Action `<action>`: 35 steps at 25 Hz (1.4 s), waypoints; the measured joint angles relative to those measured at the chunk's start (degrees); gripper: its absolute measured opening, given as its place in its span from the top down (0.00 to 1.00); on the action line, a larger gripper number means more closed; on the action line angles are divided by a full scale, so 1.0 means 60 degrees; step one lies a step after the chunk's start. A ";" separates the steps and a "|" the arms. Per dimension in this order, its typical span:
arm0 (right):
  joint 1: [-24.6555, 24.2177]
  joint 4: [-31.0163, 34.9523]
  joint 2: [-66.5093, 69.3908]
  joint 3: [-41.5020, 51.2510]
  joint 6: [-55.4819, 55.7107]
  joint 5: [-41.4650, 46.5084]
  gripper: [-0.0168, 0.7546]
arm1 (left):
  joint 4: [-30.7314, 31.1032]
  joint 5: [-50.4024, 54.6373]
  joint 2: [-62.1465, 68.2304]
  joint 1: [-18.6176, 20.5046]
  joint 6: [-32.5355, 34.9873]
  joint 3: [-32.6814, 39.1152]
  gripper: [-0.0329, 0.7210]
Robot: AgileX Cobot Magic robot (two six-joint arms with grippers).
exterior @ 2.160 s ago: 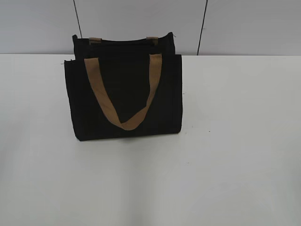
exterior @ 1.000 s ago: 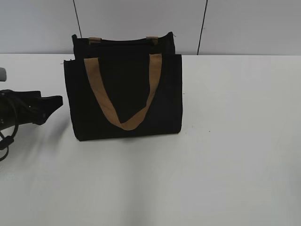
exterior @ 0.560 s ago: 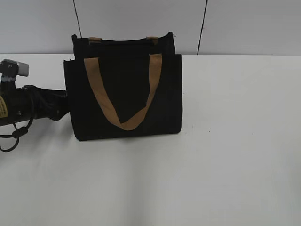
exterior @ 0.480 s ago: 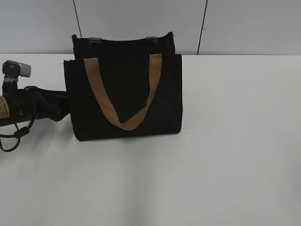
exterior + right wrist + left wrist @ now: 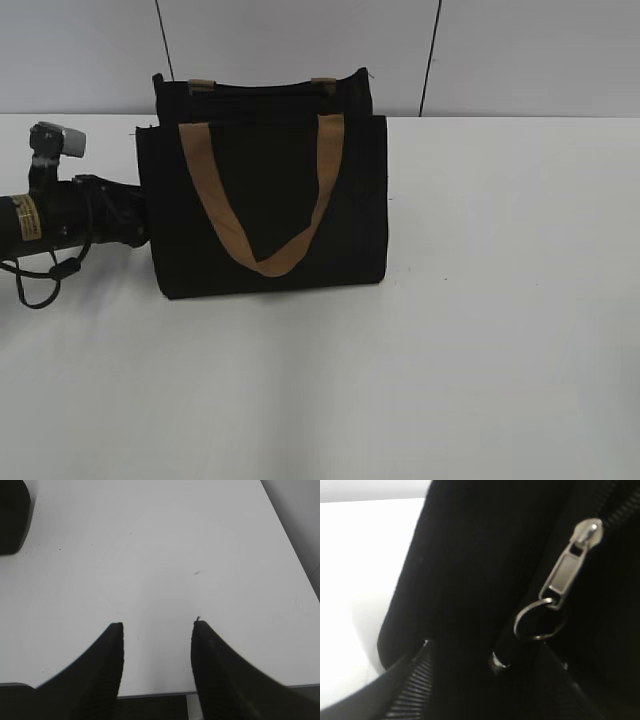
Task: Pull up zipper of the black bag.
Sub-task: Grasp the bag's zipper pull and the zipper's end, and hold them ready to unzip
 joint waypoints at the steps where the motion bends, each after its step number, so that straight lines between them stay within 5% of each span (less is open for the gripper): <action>1: 0.0000 0.0000 0.0000 0.0000 0.0000 0.0000 0.53 | 0.0087 0.0000 0.0048 -0.0034 -0.0016 -0.0072 0.34; 6: 0.0000 0.0000 0.0000 0.0000 0.0000 0.0000 0.53 | 0.0447 -0.0008 0.0260 -0.0168 -0.0125 -0.0460 0.47; 14: 0.0000 0.0000 0.0000 0.0000 0.0000 0.0000 0.53 | 0.0856 -0.0016 0.0290 -0.0192 -0.0145 -0.0469 0.92; 35: 0.0000 0.0000 0.0000 0.0000 0.0000 0.0000 0.53 | 0.3446 0.1486 -0.3511 0.0398 -0.2568 -0.0460 0.92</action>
